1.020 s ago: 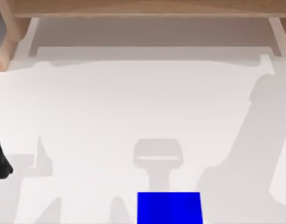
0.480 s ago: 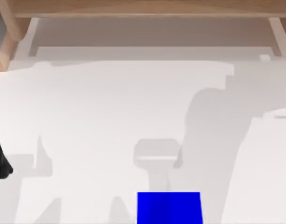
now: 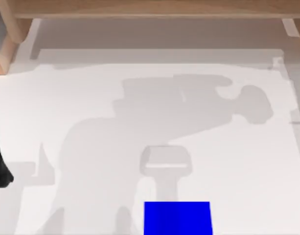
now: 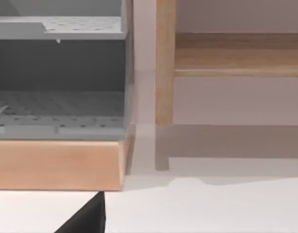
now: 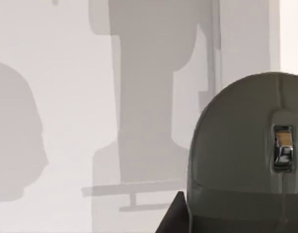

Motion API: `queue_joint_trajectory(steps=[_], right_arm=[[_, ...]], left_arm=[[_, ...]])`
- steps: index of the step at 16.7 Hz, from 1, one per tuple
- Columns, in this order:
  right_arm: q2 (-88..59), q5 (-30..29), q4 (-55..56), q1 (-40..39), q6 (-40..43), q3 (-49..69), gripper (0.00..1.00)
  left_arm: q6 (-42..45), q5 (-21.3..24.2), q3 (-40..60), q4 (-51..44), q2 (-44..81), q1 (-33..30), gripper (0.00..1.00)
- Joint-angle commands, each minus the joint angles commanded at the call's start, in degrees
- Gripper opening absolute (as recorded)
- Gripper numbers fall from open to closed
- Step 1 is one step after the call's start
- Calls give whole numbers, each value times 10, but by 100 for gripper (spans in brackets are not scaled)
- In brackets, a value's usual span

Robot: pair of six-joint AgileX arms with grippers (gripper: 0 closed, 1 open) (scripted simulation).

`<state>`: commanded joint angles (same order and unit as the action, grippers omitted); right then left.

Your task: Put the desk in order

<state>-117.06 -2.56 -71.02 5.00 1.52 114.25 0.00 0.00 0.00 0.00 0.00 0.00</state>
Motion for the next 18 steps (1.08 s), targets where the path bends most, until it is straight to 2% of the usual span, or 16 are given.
queue_joint_trajectory(steps=[11, 18], right_arm=[[102, -26, 120, -383, -397, -304, 0], [117, -28, 201, -590, -578, -441, 0]], left_arm=[[0, 0, 0, 0, 0, 0, 100], [0, 0, 0, 0, 0, 0, 100]])
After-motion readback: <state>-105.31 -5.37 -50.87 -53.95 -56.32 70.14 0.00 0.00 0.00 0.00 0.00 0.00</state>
